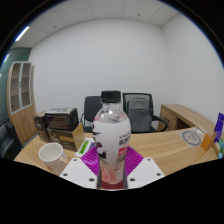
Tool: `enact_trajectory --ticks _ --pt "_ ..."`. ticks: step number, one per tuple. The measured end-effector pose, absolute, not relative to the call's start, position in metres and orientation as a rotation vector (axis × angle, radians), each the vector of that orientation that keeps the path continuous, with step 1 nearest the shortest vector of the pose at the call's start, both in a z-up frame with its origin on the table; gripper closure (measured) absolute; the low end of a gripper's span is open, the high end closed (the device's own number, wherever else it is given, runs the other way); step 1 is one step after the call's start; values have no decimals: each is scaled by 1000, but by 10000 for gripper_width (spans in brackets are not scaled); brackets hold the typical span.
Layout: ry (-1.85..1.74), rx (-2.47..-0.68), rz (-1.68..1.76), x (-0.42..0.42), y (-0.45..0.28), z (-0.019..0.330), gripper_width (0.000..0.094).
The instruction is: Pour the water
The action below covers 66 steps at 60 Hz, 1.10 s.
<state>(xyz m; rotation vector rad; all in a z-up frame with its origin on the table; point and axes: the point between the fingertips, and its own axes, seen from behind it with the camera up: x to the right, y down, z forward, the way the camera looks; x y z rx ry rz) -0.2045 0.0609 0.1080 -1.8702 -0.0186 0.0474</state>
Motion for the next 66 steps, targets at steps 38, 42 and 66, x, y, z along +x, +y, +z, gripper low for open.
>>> enact_trajectory --ticks 38,42,66 --pt "-52 -1968 125 -204 39 74 99" --pt "-43 -1977 99 -198 22 88 73" --pt "35 -2067 1 -205 -164 183 73"
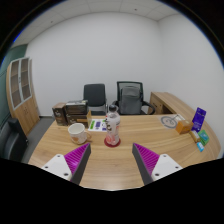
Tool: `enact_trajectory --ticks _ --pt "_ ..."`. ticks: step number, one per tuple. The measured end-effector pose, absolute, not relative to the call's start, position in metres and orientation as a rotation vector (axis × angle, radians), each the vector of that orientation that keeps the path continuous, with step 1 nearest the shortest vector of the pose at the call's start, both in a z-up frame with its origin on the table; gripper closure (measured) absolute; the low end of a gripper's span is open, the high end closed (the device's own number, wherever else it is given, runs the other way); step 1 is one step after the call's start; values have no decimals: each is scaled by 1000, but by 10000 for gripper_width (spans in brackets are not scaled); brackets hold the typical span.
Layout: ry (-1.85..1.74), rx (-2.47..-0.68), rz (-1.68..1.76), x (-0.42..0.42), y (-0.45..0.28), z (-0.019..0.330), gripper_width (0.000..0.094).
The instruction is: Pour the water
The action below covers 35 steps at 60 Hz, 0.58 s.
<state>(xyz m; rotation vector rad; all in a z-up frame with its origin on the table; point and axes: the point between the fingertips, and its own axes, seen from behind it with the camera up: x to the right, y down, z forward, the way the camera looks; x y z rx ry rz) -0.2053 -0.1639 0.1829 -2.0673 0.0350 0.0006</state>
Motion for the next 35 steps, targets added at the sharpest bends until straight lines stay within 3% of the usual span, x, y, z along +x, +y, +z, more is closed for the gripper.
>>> enact_trajectory --ticks 14,35 --pt "32 -2050 -97 -209 -250 209 77" --pt "83 -2019 -143 -198 -297 241 79"
